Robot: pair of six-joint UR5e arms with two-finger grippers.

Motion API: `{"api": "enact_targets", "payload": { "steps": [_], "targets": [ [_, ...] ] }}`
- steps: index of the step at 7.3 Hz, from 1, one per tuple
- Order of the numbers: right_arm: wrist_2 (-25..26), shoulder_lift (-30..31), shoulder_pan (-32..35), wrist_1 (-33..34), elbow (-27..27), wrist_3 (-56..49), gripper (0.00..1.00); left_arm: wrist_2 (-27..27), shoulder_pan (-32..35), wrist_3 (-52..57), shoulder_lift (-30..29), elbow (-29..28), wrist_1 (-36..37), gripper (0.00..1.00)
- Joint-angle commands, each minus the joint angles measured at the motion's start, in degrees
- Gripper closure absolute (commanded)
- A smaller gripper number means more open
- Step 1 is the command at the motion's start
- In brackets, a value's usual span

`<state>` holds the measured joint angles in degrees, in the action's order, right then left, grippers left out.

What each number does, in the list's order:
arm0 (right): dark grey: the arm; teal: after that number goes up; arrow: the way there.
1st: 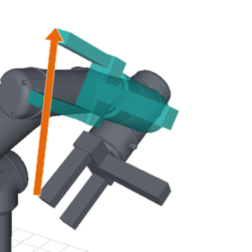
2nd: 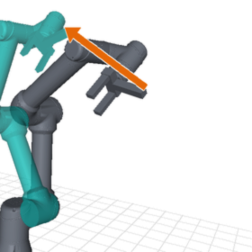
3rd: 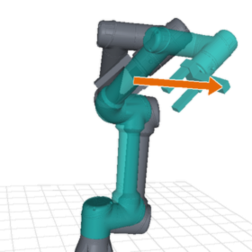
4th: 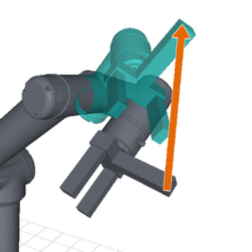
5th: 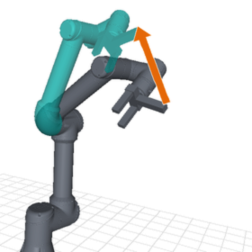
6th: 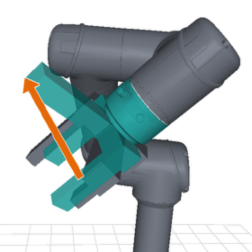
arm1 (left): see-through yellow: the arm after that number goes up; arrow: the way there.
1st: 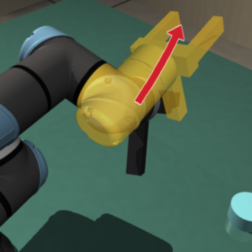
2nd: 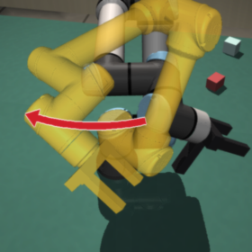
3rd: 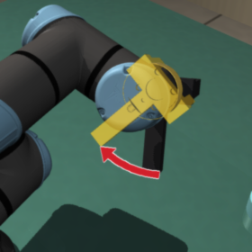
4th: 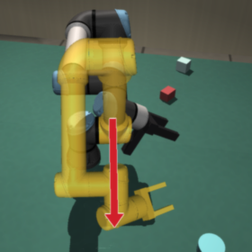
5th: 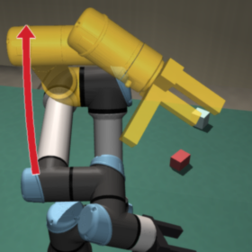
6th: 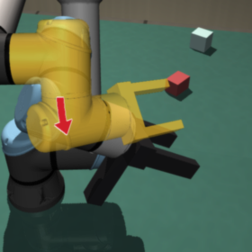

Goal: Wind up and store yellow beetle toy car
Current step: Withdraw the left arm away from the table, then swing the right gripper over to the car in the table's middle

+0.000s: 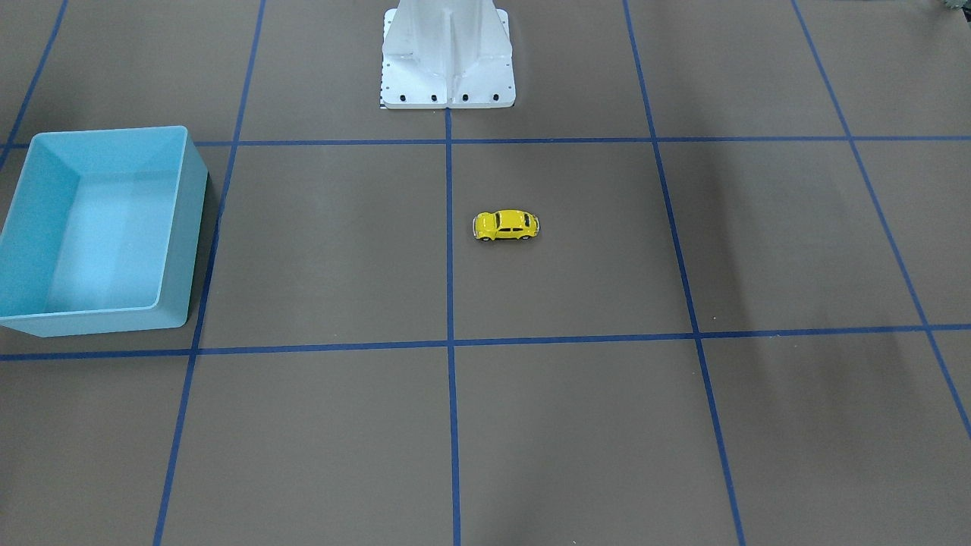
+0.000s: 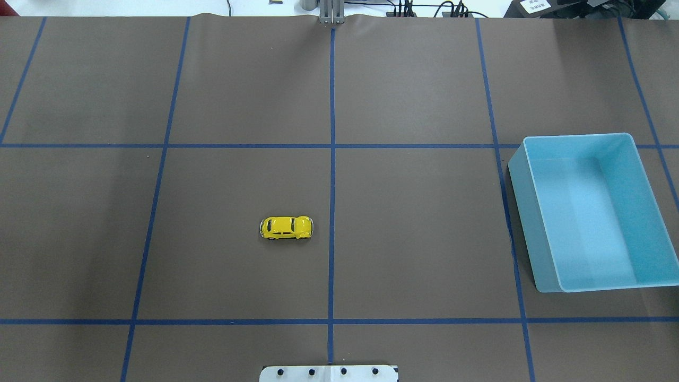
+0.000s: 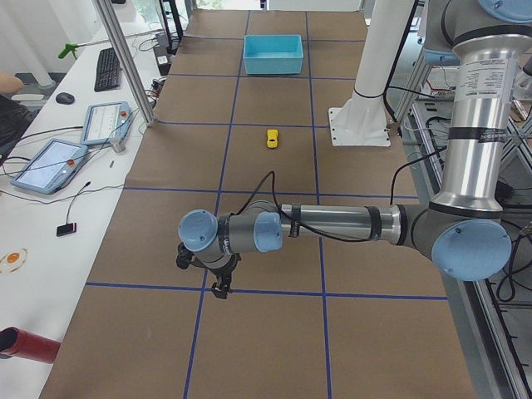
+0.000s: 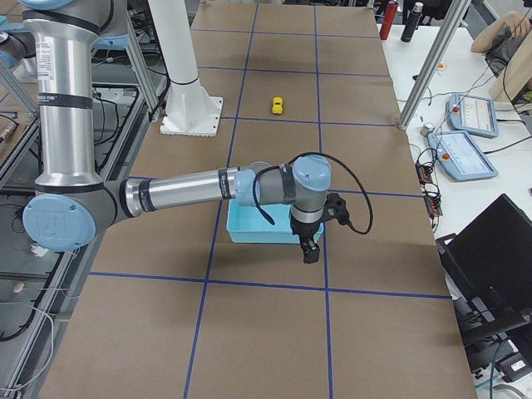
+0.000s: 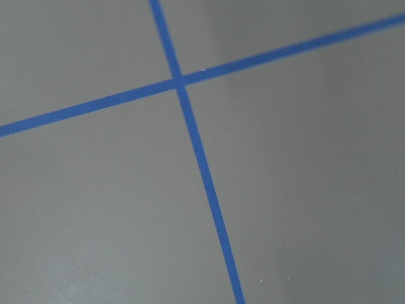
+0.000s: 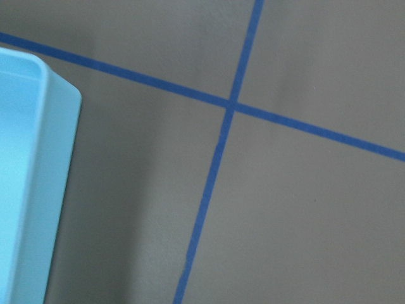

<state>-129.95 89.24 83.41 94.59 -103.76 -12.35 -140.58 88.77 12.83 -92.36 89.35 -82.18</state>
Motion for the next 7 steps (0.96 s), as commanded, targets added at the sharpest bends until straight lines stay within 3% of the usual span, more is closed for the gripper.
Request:
{"api": "enact_targets", "payload": {
  "steps": [1, 2, 4, 7],
  "targets": [
    [0.05, -8.78, -7.09, 0.33, -2.23, -0.04, 0.01, 0.13, 0.35, -2.55, 1.65, 3.72, 0.7, 0.0],
    [0.05, -10.73, -9.56, 0.16, -2.85, -0.04, 0.01, -0.13, 0.35, -2.64, 2.87, 3.81, 0.79, 0.0],
    [0.31, -18.1, -25.13, 0.24, -0.24, 0.65, 0.01, 0.57, 0.17, -8.21, 0.42, 4.25, 0.71, 0.0],
    [-1.98, -29.62, -28.46, 0.68, 0.75, -0.04, 0.01, -0.12, 0.26, -10.37, 2.0, 4.0, 0.62, 0.0]
  ]
}}
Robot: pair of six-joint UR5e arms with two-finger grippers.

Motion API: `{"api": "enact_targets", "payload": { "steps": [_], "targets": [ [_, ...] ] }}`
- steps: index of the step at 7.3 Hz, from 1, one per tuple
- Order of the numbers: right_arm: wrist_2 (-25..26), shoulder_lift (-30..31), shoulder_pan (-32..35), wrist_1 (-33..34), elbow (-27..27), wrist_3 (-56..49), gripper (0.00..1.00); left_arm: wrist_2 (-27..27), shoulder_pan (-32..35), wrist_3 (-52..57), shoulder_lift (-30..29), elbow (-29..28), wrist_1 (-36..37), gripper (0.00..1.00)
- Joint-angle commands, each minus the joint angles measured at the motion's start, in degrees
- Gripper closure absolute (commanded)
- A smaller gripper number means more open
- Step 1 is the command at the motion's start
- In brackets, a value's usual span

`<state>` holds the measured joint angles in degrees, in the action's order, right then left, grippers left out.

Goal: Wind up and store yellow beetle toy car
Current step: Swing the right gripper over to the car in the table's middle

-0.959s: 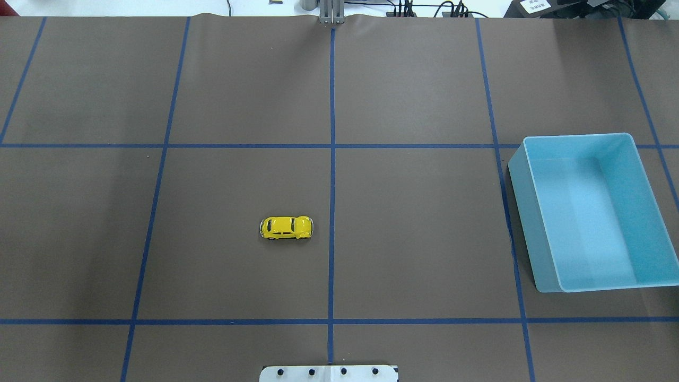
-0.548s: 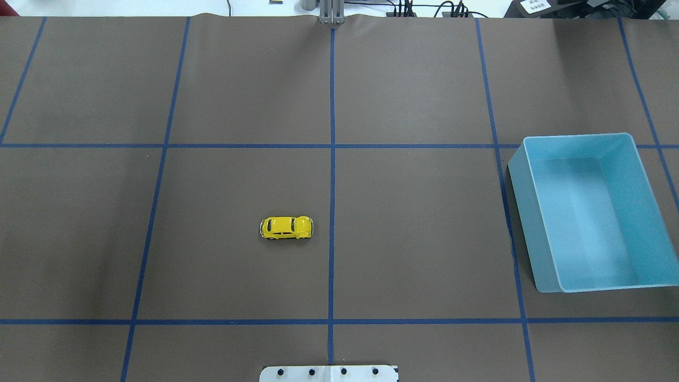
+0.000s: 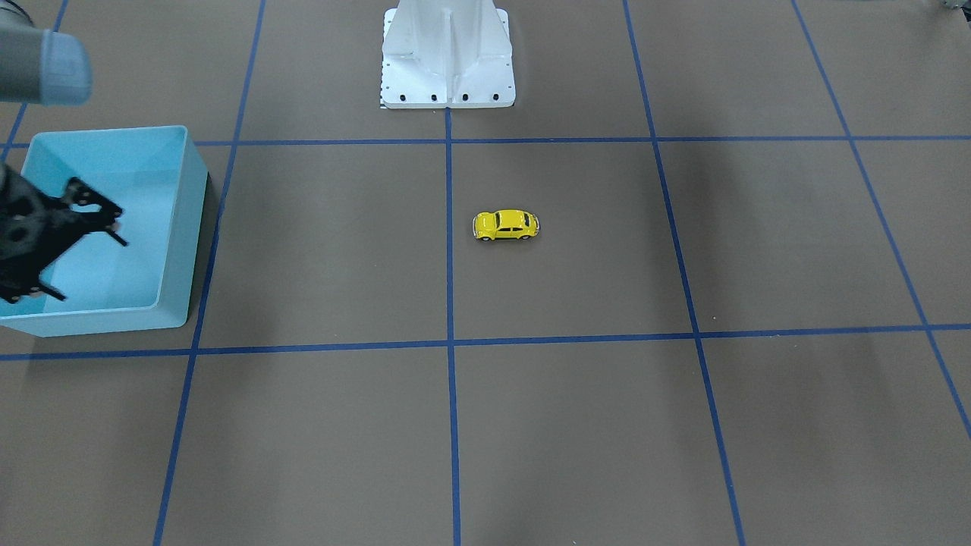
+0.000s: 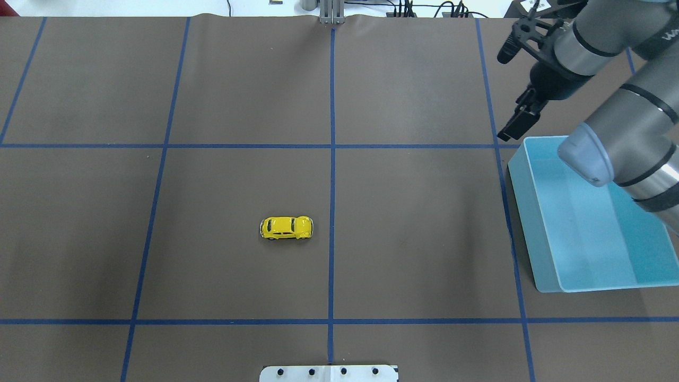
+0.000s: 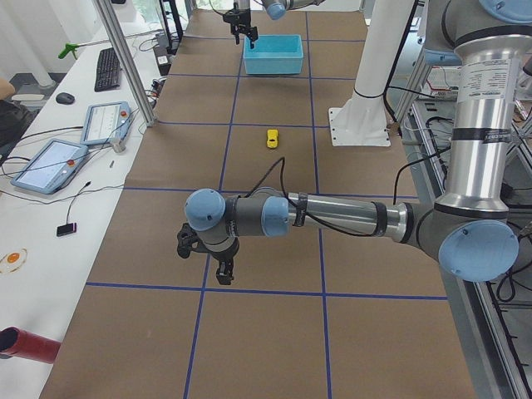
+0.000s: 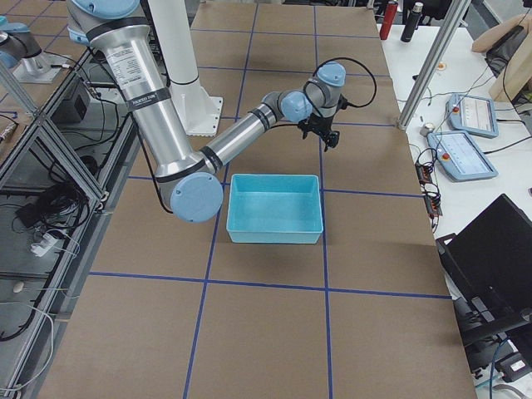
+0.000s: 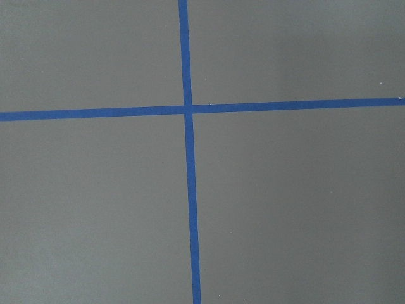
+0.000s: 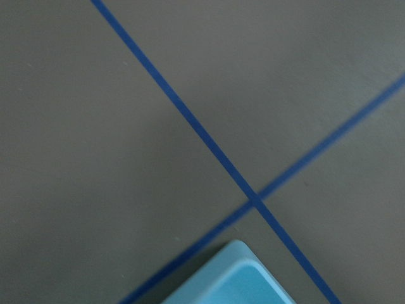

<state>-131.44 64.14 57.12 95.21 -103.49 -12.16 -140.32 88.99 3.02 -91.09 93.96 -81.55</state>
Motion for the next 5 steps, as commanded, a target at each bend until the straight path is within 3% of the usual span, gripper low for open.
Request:
{"api": "enact_targets", "payload": {
  "steps": [1, 2, 5],
  "targets": [
    [-1.27, -7.16, -4.28, -0.63, 0.3, 0.02, 0.01, -0.22, -0.05, -0.55, 0.83, -0.88, -0.1, 0.0],
    [-5.19, -8.67, -5.51, -1.25, 0.39, -0.76, 0.01, -0.39, -0.05, -0.55, 0.91, -0.28, 0.07, 0.0],
    [-5.32, -8.86, -13.06, -27.27, 6.51, -0.94, 0.02, 0.13, 0.04, -0.64, 1.09, -0.8, -0.28, 0.0]
  ]
}}
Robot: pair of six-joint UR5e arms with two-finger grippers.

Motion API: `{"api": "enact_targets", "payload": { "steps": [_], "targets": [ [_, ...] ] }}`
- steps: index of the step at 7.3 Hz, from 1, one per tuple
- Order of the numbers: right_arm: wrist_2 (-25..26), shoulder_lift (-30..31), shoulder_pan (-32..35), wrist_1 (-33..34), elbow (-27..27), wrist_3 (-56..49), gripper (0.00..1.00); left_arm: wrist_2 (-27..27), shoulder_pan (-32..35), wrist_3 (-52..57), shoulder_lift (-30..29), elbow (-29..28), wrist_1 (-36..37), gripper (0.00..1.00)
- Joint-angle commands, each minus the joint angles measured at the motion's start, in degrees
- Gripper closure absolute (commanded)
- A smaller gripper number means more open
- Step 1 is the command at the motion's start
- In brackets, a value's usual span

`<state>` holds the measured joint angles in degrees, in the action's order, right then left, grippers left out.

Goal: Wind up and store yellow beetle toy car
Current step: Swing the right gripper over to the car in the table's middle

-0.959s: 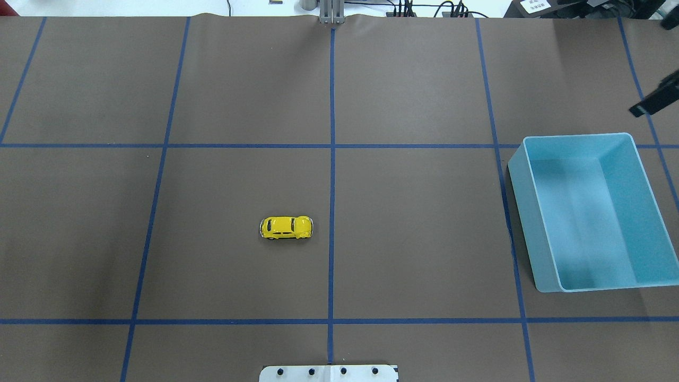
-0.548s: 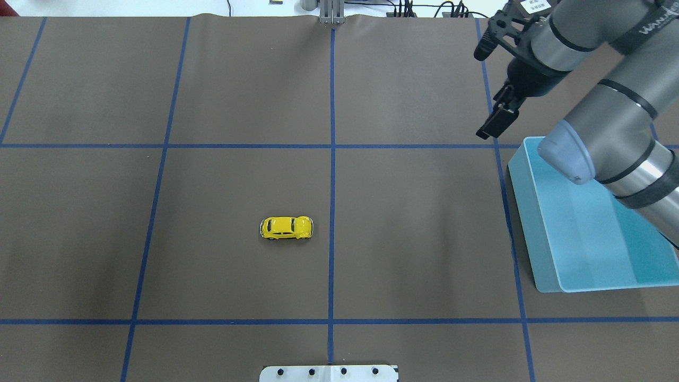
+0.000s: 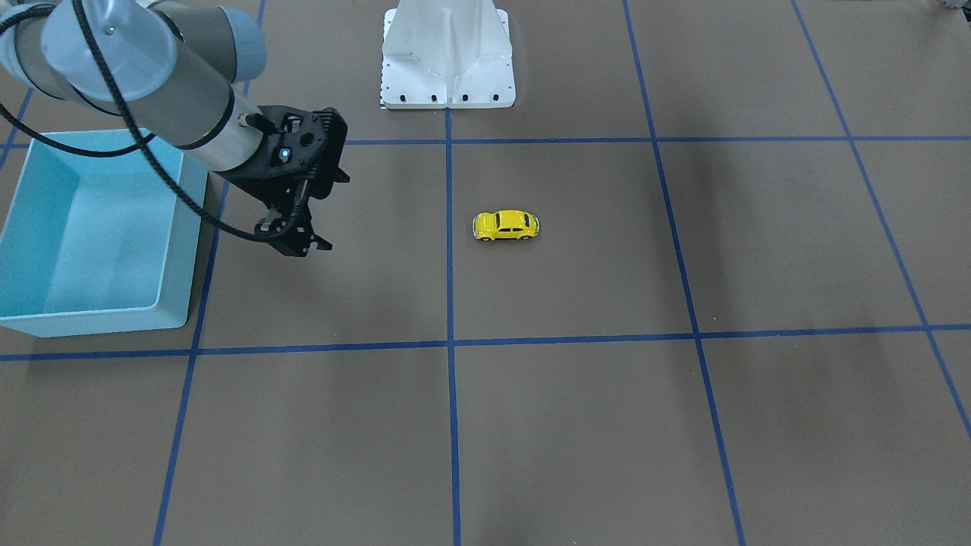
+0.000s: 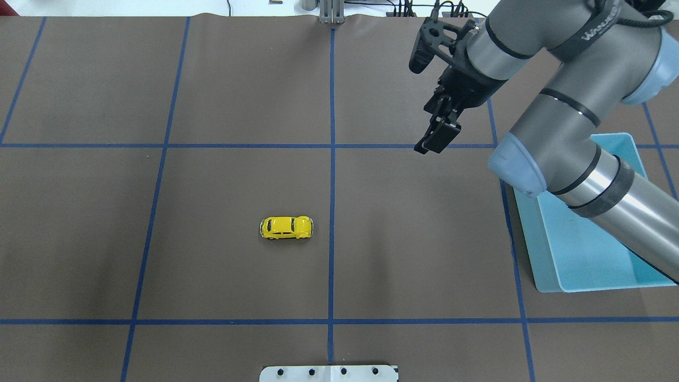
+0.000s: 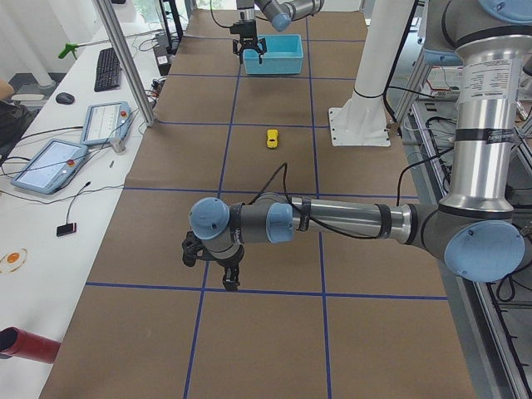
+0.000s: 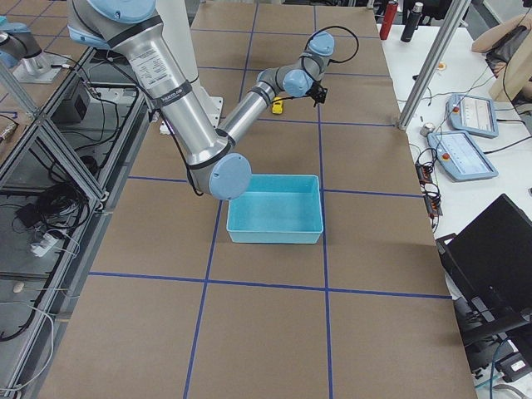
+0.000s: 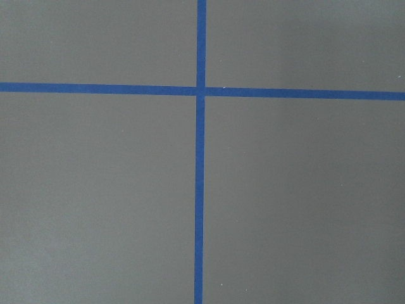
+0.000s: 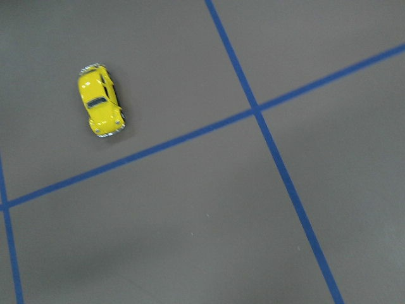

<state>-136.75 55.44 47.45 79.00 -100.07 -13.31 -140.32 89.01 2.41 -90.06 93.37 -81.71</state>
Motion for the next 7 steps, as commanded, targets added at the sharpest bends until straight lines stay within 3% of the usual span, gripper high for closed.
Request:
{"api": "enact_targets", "payload": {
  "steps": [1, 3, 4, 5, 7],
  "targets": [
    [-0.01, -2.25, -4.11, -18.37, 8.34, 0.91, 0.02, 0.22, 0.11, -0.03, 0.14, -0.2, -0.11, 0.0],
    [0.6, -6.91, -7.34, -31.82, 20.38, 3.01, 0.01, 0.22, 0.11, 0.31, 0.06, -0.2, -0.29, 0.0],
    [3.48, -8.06, -8.67, -37.63, 24.0, 4.94, 0.01, 0.22, 0.02, 0.58, 0.06, -0.29, -0.46, 0.0],
    [5.51, -8.16, -9.21, -40.91, 24.91, 6.0, 0.01, 0.14, 0.02, 0.58, 0.06, -0.2, -0.47, 0.0],
    [11.47, -9.21, -12.18, -41.03, 24.92, 7.84, 0.01, 0.22, 0.11, 0.14, 0.14, -0.47, -0.38, 0.0]
  ]
}}
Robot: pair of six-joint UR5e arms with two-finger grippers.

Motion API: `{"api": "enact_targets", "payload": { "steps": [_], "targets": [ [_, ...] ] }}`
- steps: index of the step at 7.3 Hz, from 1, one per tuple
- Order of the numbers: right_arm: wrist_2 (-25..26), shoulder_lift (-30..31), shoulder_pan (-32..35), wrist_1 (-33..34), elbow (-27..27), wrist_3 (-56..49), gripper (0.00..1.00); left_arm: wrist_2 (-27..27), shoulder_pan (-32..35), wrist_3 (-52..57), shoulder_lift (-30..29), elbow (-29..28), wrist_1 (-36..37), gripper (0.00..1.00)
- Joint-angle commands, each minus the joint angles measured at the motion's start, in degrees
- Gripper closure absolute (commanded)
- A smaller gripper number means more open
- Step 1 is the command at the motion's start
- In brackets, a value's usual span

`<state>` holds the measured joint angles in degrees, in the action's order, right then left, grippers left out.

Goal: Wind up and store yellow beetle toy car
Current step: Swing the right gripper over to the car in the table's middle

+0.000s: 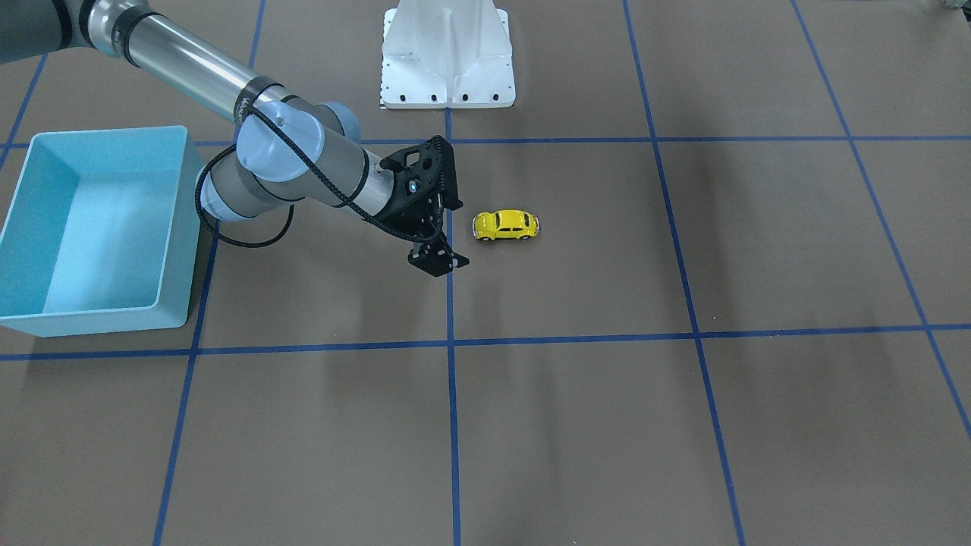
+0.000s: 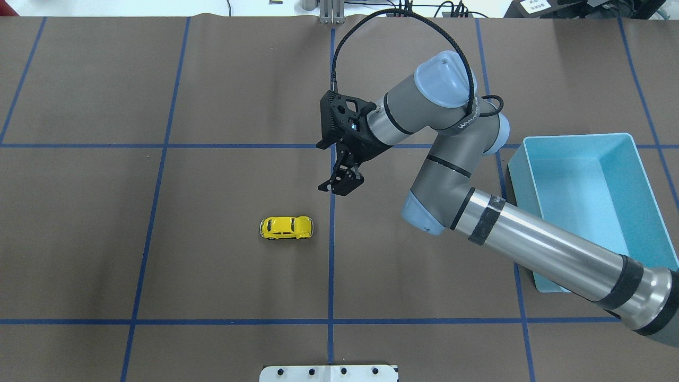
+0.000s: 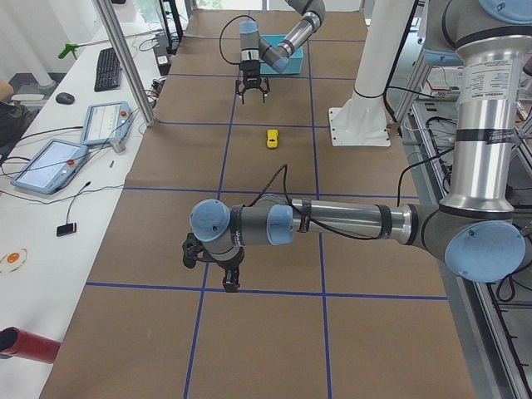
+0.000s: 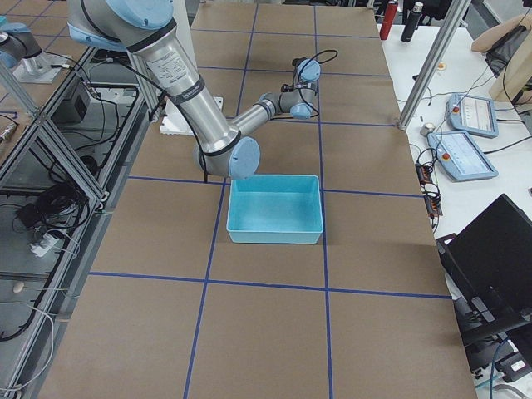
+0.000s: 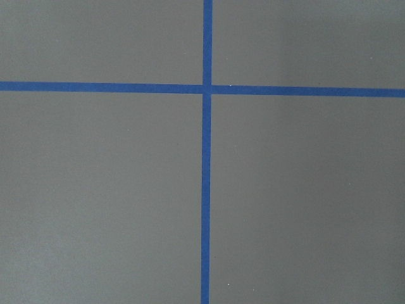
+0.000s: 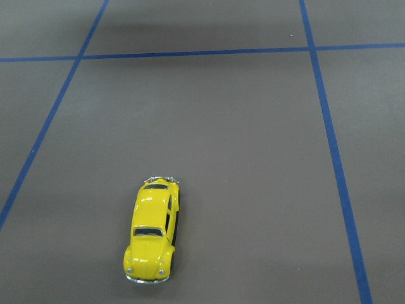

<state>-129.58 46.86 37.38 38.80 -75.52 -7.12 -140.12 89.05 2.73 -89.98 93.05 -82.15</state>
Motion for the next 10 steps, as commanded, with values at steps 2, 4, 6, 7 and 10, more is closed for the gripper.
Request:
{"api": "enact_targets", "payload": {
  "steps": [2, 4, 6, 7, 10],
  "targets": [
    [11.51, -0.89, -5.55, -0.66, 0.46, 4.03, 0.01, 0.02, 0.07, -0.35, 0.07, -0.15, 0.14, 0.0],
    [16.89, -0.71, -8.46, -0.66, 2.03, 5.36, 0.01, 0.02, 0.07, -0.96, 0.07, -0.24, 0.15, 0.0],
    [17.25, -0.89, -9.95, -0.57, 2.66, 5.36, 0.01, 0.02, 0.07, -7.27, -0.1, -0.15, -0.03, 0.0],
    [16.91, -0.98, -10.48, -0.66, 2.83, 5.45, 0.01, -0.06, 0.07, -7.3, -0.28, -0.15, -0.03, 0.0],
    [16.55, -0.8, -12.94, -0.74, 2.66, 5.27, 0.01, -0.06, 0.07, -7.21, -0.19, -0.24, -0.03, 0.0]
  ]
}}
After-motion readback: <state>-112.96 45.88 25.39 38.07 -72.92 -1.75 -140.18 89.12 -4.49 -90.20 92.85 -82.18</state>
